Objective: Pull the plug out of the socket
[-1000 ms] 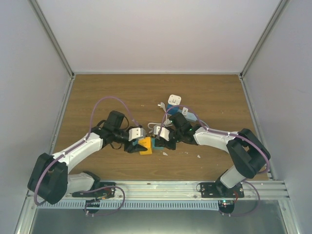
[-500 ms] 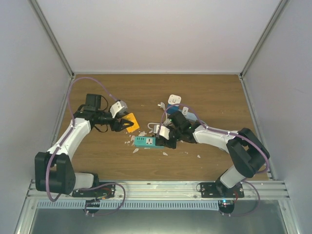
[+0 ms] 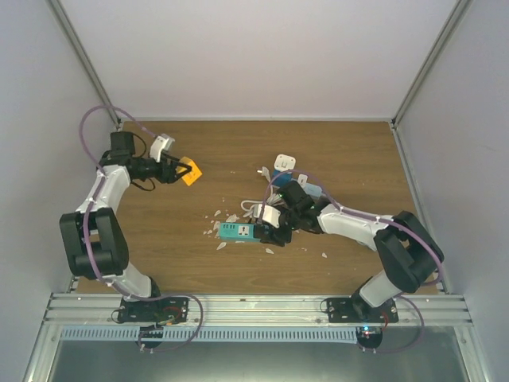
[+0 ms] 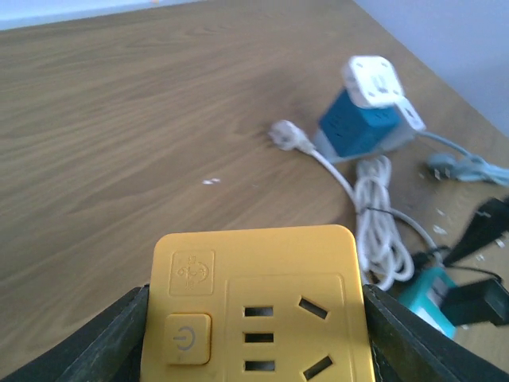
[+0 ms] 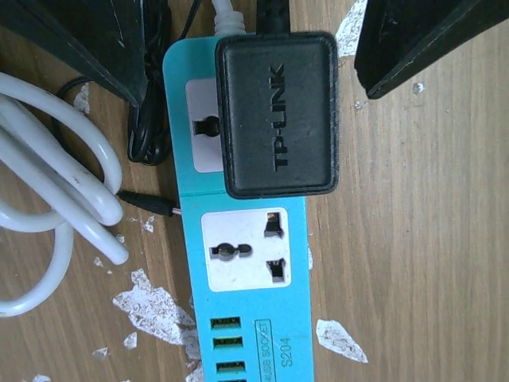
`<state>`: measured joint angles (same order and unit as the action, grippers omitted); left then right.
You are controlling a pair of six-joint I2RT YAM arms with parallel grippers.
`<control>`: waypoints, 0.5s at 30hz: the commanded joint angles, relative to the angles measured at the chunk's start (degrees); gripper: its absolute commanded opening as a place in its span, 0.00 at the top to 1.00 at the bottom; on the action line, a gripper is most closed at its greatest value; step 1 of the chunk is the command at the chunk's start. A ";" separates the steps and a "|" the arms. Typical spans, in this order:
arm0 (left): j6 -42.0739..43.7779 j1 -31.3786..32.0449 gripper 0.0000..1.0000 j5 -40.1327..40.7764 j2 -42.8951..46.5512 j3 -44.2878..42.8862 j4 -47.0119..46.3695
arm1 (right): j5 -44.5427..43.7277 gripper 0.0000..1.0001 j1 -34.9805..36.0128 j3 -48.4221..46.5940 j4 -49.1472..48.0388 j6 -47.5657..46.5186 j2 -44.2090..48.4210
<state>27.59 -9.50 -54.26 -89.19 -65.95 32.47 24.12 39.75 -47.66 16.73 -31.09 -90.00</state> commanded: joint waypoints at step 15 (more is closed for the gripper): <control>-6.70 -13.12 0.56 -0.61 -24.84 -27.58 6.19 | 1.87 0.17 -2.70 1.97 10.01 -6.76 18.44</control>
<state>21.43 -22.15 -53.93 -110.39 -87.77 36.64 24.67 37.91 -45.95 23.81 -37.36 -73.60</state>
